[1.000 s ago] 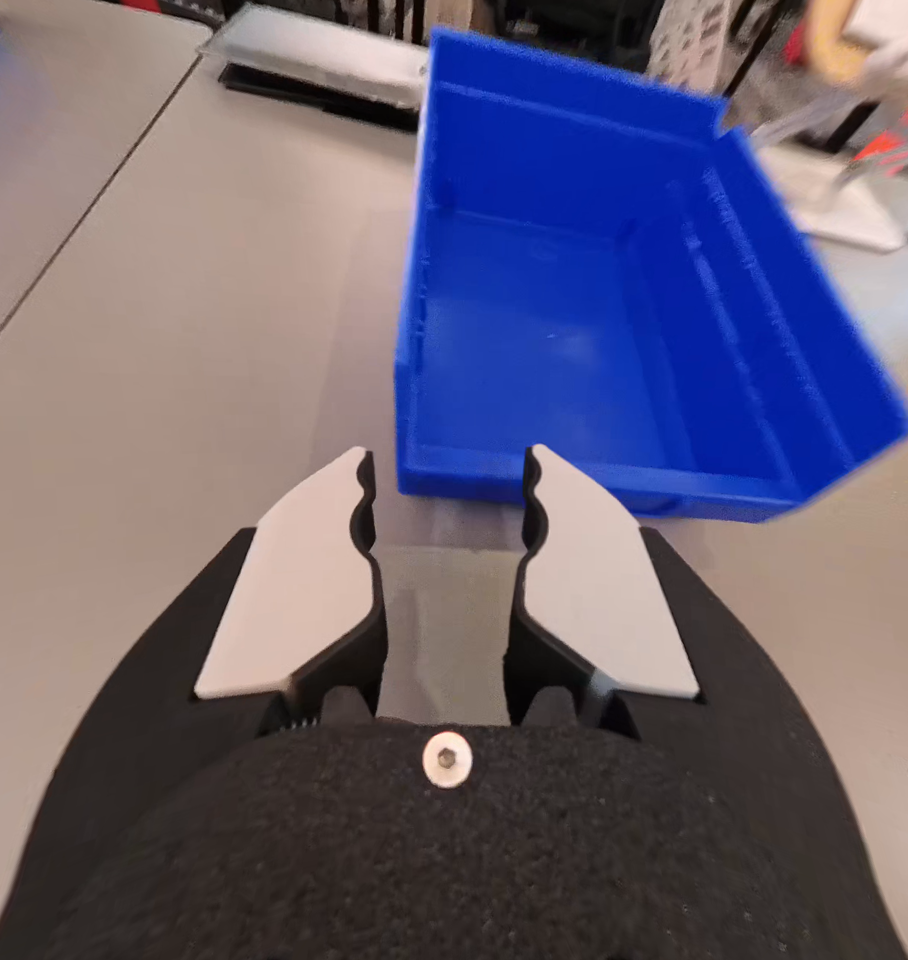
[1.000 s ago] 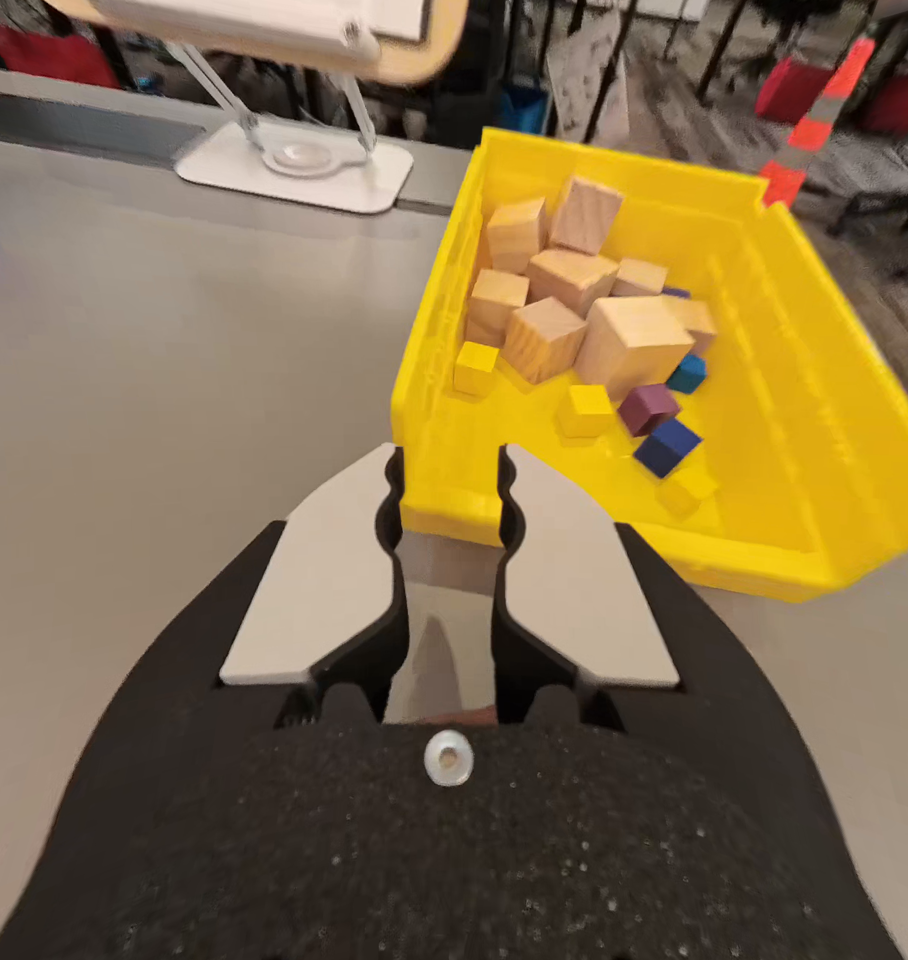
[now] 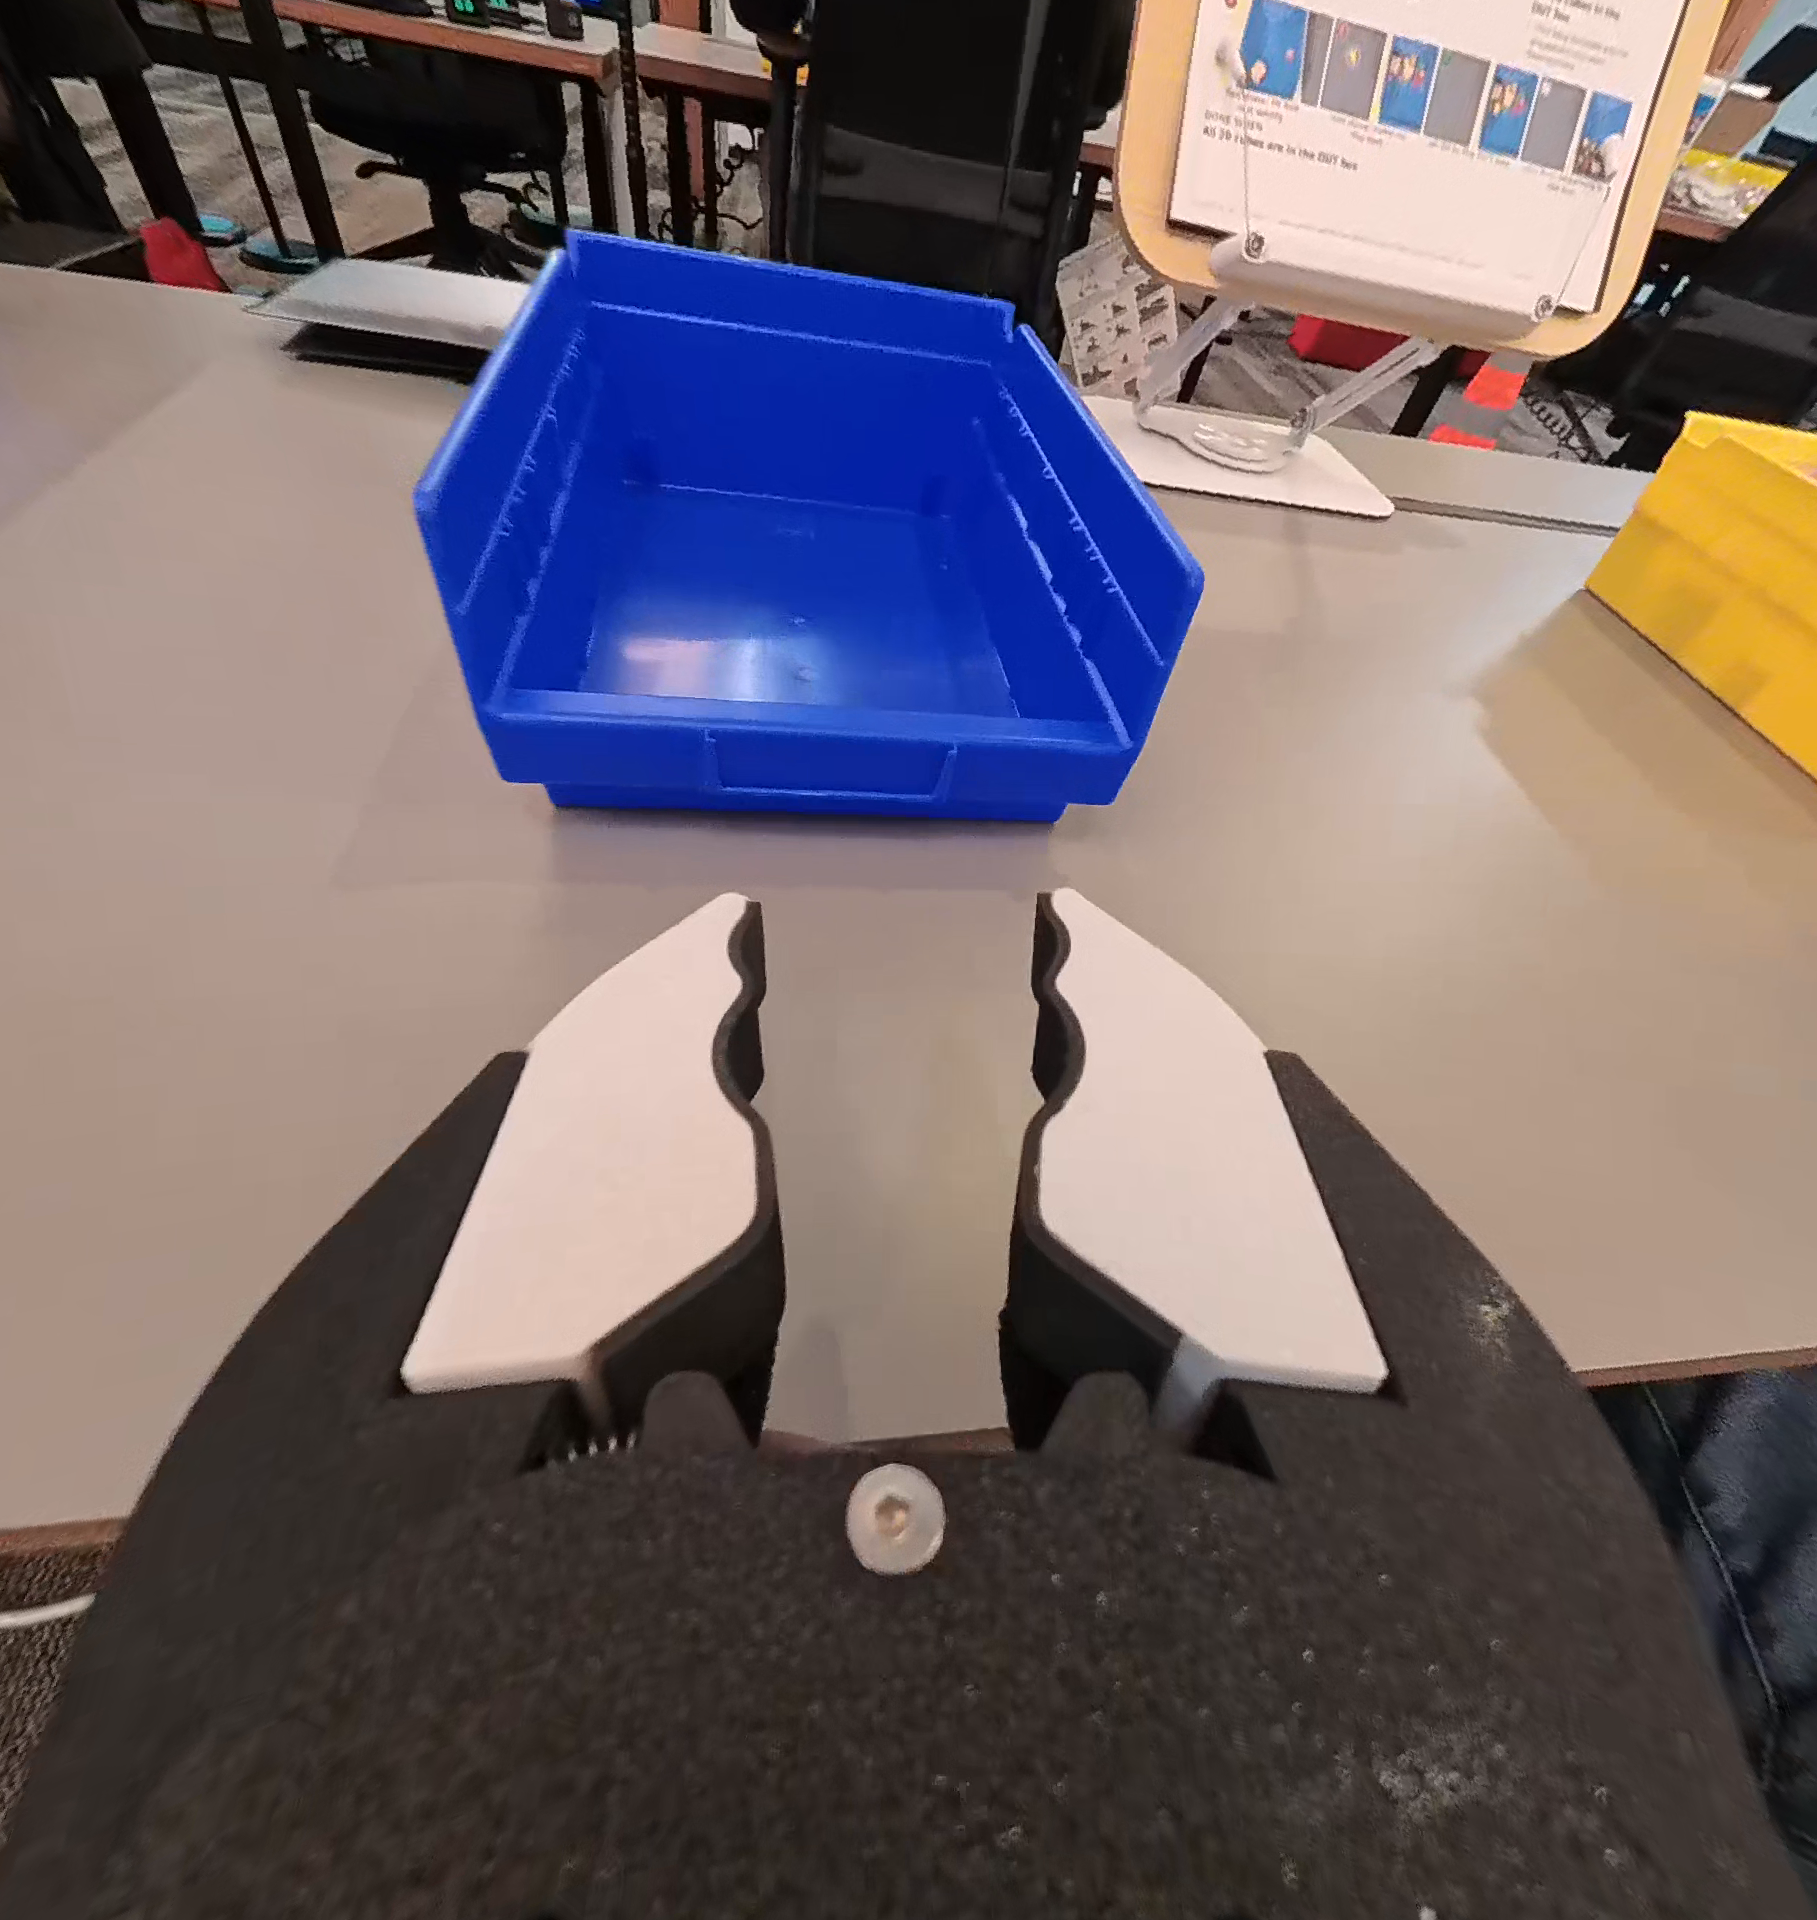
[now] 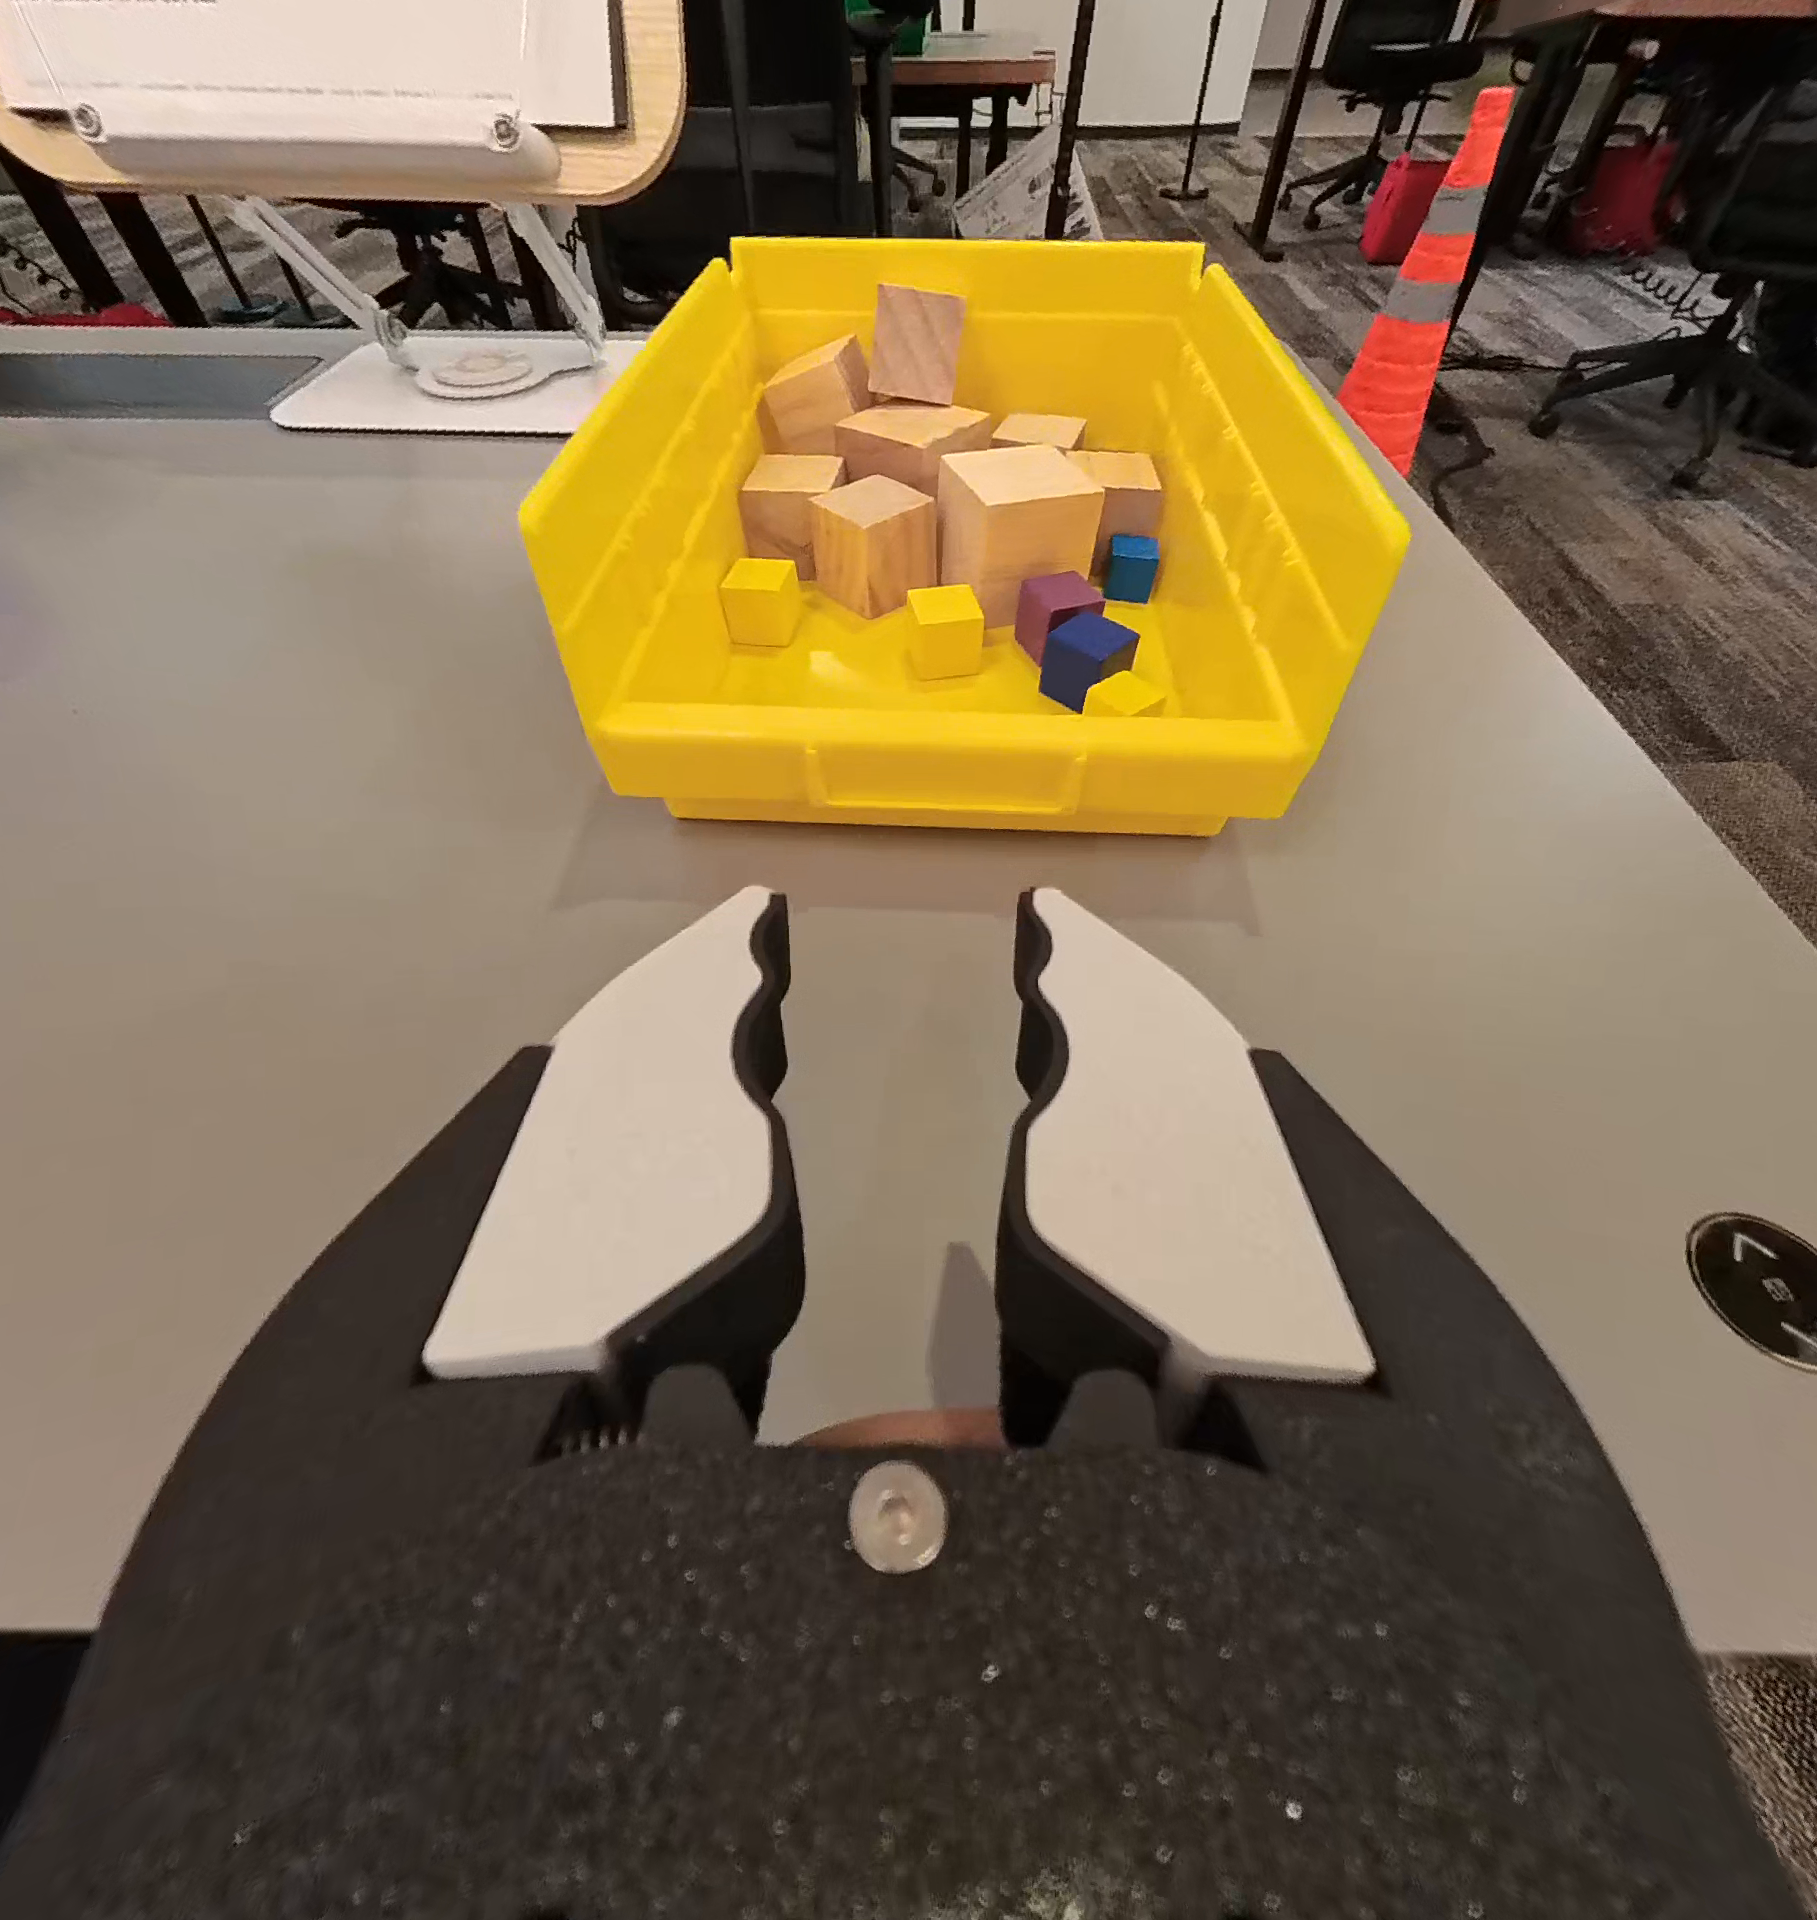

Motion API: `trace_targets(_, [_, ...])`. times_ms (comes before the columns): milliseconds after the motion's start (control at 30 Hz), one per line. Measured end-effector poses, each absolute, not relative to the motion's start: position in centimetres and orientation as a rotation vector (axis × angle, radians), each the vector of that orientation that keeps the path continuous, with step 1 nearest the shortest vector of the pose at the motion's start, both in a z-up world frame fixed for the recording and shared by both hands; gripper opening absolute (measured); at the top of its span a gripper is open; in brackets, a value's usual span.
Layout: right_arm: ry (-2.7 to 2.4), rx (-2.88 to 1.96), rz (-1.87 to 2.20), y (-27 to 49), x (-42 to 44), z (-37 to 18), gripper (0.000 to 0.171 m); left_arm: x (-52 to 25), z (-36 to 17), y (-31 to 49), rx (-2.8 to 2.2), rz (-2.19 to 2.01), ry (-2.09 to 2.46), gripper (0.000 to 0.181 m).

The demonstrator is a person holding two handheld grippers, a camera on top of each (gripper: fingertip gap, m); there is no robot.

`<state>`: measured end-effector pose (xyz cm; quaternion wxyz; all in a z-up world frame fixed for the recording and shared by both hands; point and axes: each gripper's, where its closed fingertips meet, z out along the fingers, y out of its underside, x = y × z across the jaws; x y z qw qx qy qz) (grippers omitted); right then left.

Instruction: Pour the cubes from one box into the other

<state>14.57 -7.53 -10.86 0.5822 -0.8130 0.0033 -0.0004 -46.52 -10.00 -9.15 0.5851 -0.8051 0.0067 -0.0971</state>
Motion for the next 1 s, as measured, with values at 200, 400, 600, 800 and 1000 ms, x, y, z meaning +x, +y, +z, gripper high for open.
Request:
trace_targets(200, [-0.02, -1.89, -0.012, -8.2, 14.2, -10.7, 0.041, -46.8, -8.9, -10.5, -1.866, -0.239, 0.003, 0.049])
trace_targets(400, [-0.033, -1.897, -0.018, -8.3, 14.0, -10.8, 0.041, -46.6, -9.1, -10.4, -1.878, -0.226, 0.018, 0.049])
trace_targets(600, [-0.028, -1.9, -0.016, -8.3, 14.2, -10.9, 0.041, -46.5, -9.4, -10.1, -1.891, -0.227, 0.022, 0.049])
trace_targets(800, [-0.007, -1.888, 0.017, -8.5, 14.4, -10.6, 0.041, -45.7, -9.3, -10.1, -1.89, -0.222, 0.053, 0.049])
trace_targets(1000, [-0.01, -1.854, -0.021, -6.9, 16.9, -8.9, 0.042, -35.3, -7.2, -9.8, -1.848, -0.454, 0.212, 0.056])
